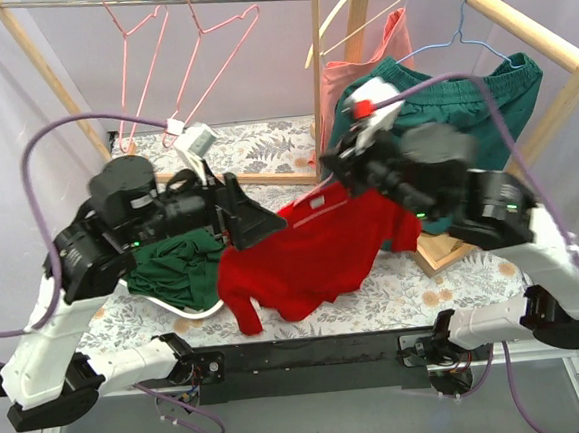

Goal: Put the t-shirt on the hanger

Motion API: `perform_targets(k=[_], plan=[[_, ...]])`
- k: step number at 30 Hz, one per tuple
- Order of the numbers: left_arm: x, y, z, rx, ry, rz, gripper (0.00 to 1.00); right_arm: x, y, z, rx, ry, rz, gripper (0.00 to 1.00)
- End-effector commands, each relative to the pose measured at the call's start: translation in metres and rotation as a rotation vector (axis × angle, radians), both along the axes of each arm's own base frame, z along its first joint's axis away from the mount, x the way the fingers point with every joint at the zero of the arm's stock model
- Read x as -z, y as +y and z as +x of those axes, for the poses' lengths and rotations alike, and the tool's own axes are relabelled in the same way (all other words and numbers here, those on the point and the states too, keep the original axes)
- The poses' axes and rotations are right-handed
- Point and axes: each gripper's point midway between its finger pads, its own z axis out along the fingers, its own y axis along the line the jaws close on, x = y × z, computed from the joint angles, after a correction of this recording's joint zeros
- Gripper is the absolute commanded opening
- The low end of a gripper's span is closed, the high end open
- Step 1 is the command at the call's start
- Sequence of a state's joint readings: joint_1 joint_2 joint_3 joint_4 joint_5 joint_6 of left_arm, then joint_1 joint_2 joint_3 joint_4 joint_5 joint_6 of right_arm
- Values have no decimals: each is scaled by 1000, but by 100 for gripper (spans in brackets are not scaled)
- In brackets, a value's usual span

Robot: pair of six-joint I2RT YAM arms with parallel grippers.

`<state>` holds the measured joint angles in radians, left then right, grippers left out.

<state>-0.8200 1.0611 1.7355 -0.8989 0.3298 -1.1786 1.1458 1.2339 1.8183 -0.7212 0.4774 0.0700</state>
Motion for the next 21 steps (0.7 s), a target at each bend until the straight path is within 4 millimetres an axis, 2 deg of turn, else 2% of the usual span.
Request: perform_targets(k=[1,2,4,6,8,11,12,17,20,21], plan=[[68,-1,3,14,110,176,98,-53,-26,-6,20,-94,142,1],[77,0,4,3,122,193,98,-36,-17,-5,4,-71,116,1],[85,4,6,-16,106,195,98,-30,-12,-11,-28,-51,137,1],[79,10,2,-20,68,170,98,-17,-4,-14,-61,-25,130,1],[81,11,3,-16,53,183,98,-11,-3,-17,-73,-4,134,1],[99,11,0,11,86,248,97,-4,0,-19,-81,17,131,1],[104,11,-2,31,90,267,90,-2,1,-20,-90,21,124,1],[118,9,-9,113,72,314,69,0,4,-18,-91,25,94,1],[124,8,-17,163,50,325,59,-1,9,-18,-102,37,82,1],[129,9,-14,146,50,341,57,-2,10,-19,-110,42,83,1]])
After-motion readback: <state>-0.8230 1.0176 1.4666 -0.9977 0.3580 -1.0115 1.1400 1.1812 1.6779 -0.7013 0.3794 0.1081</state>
